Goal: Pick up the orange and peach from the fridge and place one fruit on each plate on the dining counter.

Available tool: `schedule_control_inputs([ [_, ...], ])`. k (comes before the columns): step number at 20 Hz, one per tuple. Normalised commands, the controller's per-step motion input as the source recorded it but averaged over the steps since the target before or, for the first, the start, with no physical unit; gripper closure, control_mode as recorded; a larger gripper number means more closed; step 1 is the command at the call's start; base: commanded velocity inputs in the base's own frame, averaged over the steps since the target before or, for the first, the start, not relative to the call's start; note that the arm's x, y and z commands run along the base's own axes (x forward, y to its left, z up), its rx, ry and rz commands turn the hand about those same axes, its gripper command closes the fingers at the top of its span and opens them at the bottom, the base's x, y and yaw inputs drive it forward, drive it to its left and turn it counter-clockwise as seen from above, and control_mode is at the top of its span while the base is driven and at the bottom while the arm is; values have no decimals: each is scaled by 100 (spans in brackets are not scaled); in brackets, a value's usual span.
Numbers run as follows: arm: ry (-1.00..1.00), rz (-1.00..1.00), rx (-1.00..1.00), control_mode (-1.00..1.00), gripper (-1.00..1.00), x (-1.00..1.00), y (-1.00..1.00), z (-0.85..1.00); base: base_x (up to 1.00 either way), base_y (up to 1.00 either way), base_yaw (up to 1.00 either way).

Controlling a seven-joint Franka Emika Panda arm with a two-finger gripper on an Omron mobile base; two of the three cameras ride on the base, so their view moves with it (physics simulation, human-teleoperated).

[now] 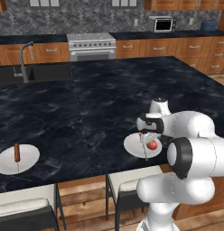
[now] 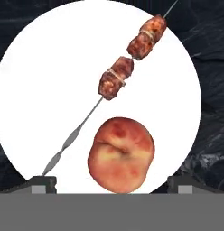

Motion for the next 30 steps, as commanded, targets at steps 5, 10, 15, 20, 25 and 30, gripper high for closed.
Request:
schedule_control_inputs([
  [5, -2, 0, 0, -100, -100, -36, 0, 90, 0, 0, 0],
  [10, 1, -4, 0, -100, -100, -68, 2, 98, 0, 0, 0],
  [15, -2, -11, 0, -100, -100, -100, 19, 97, 0, 0, 0],
  [20, -9, -18, 8, -100, -100, -100, 32, 99, 0, 0, 0],
  [25, -27, -18, 10, -100, -100, -99, 37, 57, 0, 0, 0],
  [30, -12, -27, 12, -100, -100, -56, 13, 8, 0, 0, 0],
])
